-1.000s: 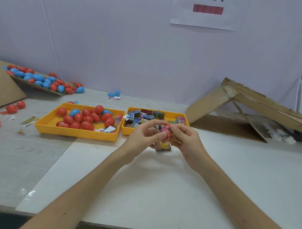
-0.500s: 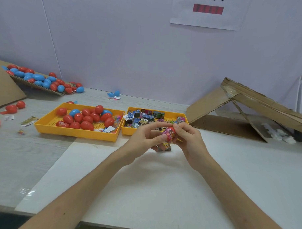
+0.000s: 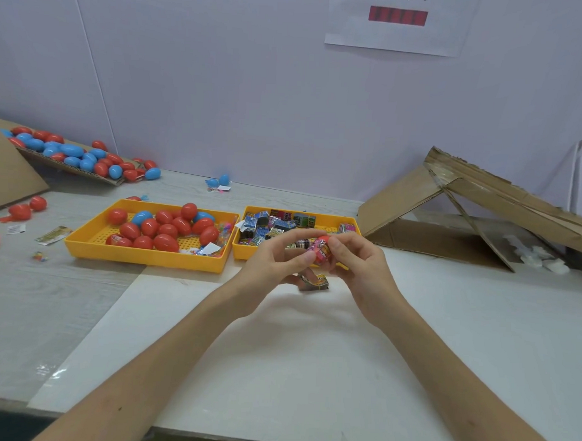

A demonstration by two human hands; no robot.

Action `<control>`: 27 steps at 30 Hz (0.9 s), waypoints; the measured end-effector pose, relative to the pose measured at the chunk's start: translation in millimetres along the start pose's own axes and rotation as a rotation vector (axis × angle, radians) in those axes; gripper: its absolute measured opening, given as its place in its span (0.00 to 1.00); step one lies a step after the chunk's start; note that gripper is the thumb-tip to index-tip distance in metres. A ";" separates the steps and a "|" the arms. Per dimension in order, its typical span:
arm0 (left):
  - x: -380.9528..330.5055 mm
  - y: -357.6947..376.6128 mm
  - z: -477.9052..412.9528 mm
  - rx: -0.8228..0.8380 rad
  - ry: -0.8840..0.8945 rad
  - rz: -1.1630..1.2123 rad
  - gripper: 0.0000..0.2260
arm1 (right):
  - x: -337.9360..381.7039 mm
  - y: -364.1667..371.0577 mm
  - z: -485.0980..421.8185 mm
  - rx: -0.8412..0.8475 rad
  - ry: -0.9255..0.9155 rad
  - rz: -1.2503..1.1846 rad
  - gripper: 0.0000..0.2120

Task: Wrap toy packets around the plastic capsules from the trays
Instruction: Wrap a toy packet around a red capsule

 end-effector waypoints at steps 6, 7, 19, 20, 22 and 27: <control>1.8 1.2 0.1 0.011 -0.012 0.004 0.16 | -1.0 -3.5 -1.4 -0.049 0.001 0.024 0.16; 1.8 1.0 0.0 0.008 -0.012 0.005 0.17 | -1.2 -2.9 -1.2 -0.046 0.008 0.034 0.15; 0.7 3.1 1.5 0.054 -0.040 0.176 0.19 | -0.4 2.2 1.2 0.006 0.038 -0.053 0.16; 0.5 3.9 1.6 0.063 -0.046 0.194 0.19 | -0.9 2.0 1.2 0.004 0.038 -0.056 0.15; 0.0 4.4 1.7 0.069 -0.050 0.178 0.19 | -1.9 1.7 1.3 -0.007 0.046 -0.055 0.15; -2.9 0.3 0.3 -0.040 0.037 -0.097 0.16 | -1.2 0.8 2.2 -0.018 0.068 -0.005 0.11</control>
Point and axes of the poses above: each hand's wrist, its own z-axis away from the middle knuckle, its own y-axis out of the palm, x = y × z, the point moved 6 cm from there along -z, towards the middle knuckle, and after that the axes turned 3 degrees about x, right-handed, at the moved point
